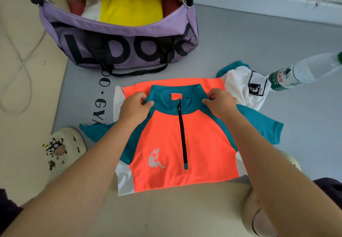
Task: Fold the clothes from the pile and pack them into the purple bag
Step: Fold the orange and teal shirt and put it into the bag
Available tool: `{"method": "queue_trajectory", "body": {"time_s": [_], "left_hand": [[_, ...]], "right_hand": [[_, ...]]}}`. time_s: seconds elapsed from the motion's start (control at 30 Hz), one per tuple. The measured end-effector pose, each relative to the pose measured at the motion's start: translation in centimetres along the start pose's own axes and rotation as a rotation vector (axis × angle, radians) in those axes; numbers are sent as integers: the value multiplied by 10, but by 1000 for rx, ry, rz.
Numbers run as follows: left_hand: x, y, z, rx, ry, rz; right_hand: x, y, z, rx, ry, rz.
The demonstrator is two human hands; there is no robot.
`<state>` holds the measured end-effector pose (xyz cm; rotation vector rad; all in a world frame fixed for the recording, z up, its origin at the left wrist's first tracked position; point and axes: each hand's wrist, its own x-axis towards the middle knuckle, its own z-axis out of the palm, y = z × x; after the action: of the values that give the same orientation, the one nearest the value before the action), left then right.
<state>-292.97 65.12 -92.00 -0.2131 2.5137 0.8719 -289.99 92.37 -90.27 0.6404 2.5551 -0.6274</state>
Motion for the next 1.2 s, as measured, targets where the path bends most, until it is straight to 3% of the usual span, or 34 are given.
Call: {"method": "queue_trajectory", "body": {"time_s": [0.13,0.23,0.4,0.5,0.57,0.6,0.7,0.93,1.1,1.2], "left_hand": [[5,-1,0,-116,126,102],[8,0,4,-65,149,87],[-7,9,12,341,284,142],[-34,30,35,386,333,525],[-54,47,62,408,142,821],[-62,52,76,463,32,888],[-68,54,103,575,-160,810],[-64,52,117,652,-153,742],[-68,73,111,576,-247,613],[-90,94,102,282,-136,563]], "right_hand": [[6,1,-9,248,130,-148],[10,-1,-4,277,124,-119],[12,0,5,187,117,-113],[9,9,-2,193,108,-146],[4,24,-13,131,123,-161],[0,34,-19,81,123,-162],[-6,71,-41,-79,70,-131],[-23,161,-91,-454,-256,142],[-41,168,-110,-132,-80,105],[-55,146,-124,-158,-214,120]]}}
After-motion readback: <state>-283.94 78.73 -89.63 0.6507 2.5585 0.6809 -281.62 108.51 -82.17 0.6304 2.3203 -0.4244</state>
